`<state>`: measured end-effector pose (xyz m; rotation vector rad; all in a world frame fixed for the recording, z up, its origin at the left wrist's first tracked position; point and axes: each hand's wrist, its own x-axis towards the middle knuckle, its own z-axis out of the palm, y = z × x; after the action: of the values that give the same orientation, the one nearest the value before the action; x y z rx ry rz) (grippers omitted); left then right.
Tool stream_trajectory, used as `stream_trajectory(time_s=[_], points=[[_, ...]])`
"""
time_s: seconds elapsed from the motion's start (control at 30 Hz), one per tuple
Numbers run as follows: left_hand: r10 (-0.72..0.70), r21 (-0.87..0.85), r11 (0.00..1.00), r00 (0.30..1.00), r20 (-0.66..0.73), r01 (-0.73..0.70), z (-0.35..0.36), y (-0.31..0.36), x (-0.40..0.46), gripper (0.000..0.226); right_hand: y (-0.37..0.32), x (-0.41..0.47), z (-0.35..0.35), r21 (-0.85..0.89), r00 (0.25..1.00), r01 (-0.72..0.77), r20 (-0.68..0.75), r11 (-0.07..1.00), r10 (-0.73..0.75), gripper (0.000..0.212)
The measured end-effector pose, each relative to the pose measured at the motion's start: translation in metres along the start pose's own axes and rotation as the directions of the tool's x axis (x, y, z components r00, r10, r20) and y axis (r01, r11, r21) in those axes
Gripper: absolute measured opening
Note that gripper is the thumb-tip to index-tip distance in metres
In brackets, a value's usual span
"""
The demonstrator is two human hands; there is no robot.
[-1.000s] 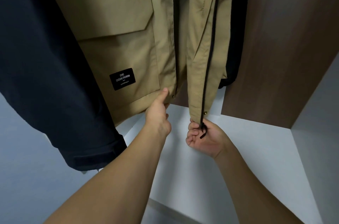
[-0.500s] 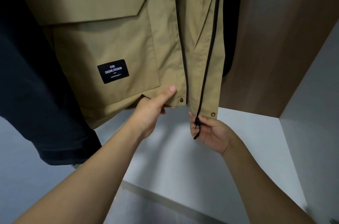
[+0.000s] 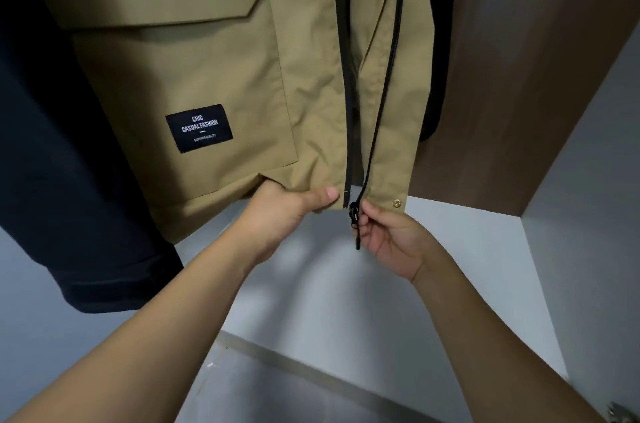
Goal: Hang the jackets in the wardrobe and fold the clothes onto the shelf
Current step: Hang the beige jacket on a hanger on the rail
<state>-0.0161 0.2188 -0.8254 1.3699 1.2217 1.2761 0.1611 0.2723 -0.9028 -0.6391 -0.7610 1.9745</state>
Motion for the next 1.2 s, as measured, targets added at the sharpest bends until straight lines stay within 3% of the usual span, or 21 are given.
stream_trajectory(time_s=[0.1,0.2,0.4,0.63,0.93,1.2], points=[[-0.028,0.068,0.997,0.998,-0.056,0.032,-0.010,-0.003,-0.003,0.017,0.004,0.003,0.012,-0.006,0.998,0.044,0.044,0.999,-0.044,0.010],[-0.060,0.195,0.977,0.989,-0.133,0.085,-0.018,-0.008,-0.002,0.012,0.006,0.005,0.017,-0.142,0.996,0.067,0.071,0.988,-0.058,0.026],[-0.021,0.074,0.996,0.954,-0.300,0.045,-0.019,-0.020,-0.007,0.015,0.006,0.004,0.021,-0.183,0.994,0.087,0.077,0.979,-0.074,0.014],[0.008,-0.012,1.000,0.956,-0.293,-0.013,-0.012,-0.021,-0.013,0.013,0.011,0.006,0.029,-0.091,0.993,0.104,0.060,0.990,-0.098,0.005],[0.039,-0.060,0.996,0.959,-0.281,-0.059,-0.013,-0.018,-0.015,0.010,0.016,0.008,0.028,-0.179,0.994,0.109,0.043,0.978,-0.103,0.039],[-0.004,-0.044,0.999,0.955,-0.297,-0.010,-0.014,-0.021,-0.015,0.010,0.018,0.007,0.030,-0.131,0.991,0.131,0.032,0.983,-0.127,0.022]])
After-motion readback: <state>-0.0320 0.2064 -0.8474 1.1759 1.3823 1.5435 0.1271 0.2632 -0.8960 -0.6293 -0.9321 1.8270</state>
